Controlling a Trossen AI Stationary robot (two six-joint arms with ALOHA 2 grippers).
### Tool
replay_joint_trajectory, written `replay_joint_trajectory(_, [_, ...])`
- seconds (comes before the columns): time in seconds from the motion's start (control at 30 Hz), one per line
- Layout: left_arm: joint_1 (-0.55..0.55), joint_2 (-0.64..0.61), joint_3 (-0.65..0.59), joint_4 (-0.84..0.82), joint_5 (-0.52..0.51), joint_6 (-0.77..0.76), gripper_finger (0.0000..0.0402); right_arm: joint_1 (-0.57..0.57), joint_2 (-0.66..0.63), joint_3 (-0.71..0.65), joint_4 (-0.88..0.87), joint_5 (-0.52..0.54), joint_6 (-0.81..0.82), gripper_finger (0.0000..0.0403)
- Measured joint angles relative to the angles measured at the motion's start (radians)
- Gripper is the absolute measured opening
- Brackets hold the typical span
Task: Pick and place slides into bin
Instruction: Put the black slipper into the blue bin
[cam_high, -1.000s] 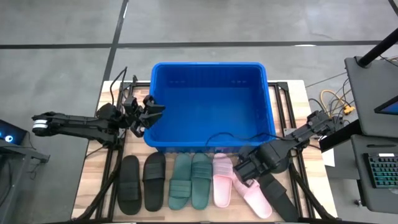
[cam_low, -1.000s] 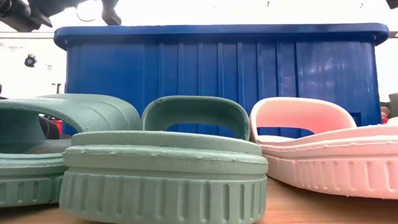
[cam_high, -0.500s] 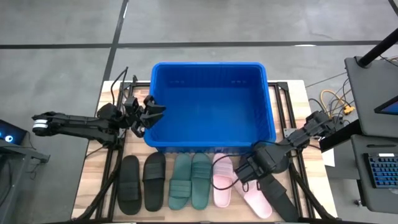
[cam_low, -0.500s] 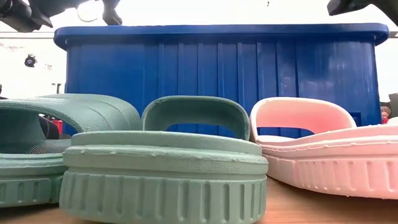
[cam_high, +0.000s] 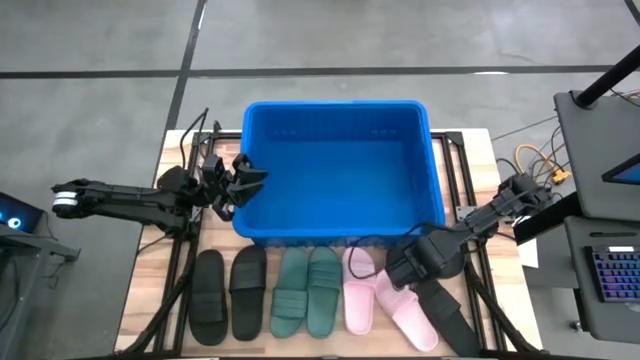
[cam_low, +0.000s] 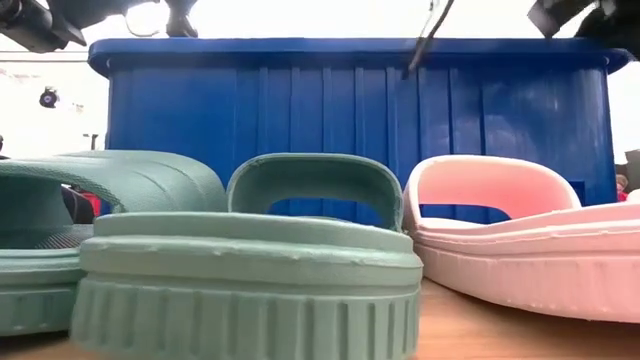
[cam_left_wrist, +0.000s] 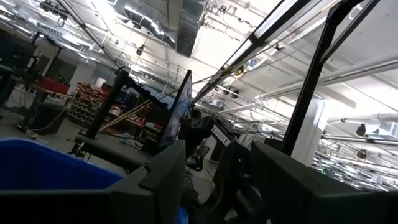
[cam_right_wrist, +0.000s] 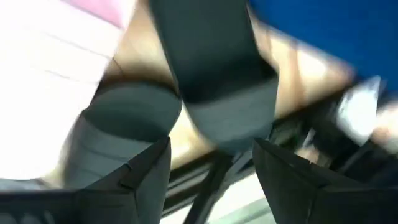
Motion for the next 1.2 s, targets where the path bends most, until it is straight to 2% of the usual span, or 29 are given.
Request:
replay_joint_trajectory(0.2, [0.0,0.002,0.0,0.0,-0.001,0.002,0.0169,0.004,-0.021,0.008,-0.003,-0.04,0.44,0.0208])
replay_joint_trajectory(0.33, [0.0,0.006,0.0,0.0,-0.002,0.002,0.0169,0.015,-0.02,0.007,0.06,-0.023,0.699,0.0205])
replay_joint_trajectory(0.5, [0.0,0.007,0.0,0.0,-0.001,0.002,0.0169,0.036,-0.005,0.0,0.11,0.022,0.911,0.0205])
replay_joint_trajectory(0.93, [0.0,0.007,0.0,0.001,0.0,0.001,0.0169,0.136,0.174,-0.048,0.059,0.061,1.189,0.0205])
replay_joint_trajectory(1.2, [0.0,0.003,0.0,0.001,0.0,0.001,0.0169,0.13,0.275,-0.042,0.057,0.052,1.205,0.0205])
